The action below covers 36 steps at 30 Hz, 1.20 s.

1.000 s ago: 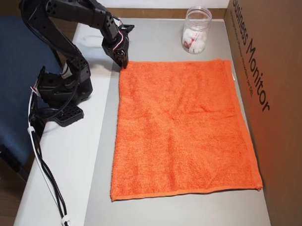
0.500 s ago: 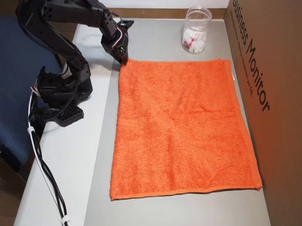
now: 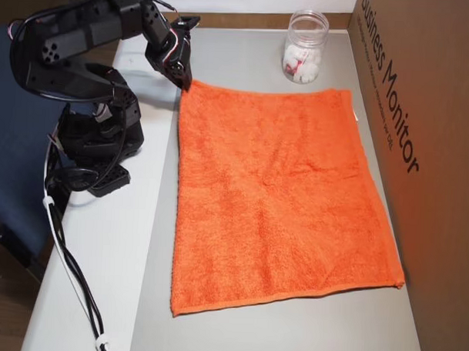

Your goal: Fold the blanket.

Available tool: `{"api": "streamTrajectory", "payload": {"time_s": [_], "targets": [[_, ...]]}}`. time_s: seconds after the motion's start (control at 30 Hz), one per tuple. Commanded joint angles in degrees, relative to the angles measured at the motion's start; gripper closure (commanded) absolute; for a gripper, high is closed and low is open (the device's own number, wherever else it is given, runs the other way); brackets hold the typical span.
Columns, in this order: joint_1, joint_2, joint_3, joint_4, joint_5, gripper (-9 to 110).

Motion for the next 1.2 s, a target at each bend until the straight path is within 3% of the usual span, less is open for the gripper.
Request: {"api": "streamTrajectory", "payload": {"time_s": [0.0, 0.5, 0.73, 1.17], "targets": [[0.4, 5.4, -2.1, 3.5, 0.2, 102], [-1.9, 20.8, -13.9, 24.5, 12.5, 102], [1.9, 20.7, -23.0, 23.8, 15.6, 102], [19.4, 20.6, -28.3, 21.6, 15.6, 102]]}}
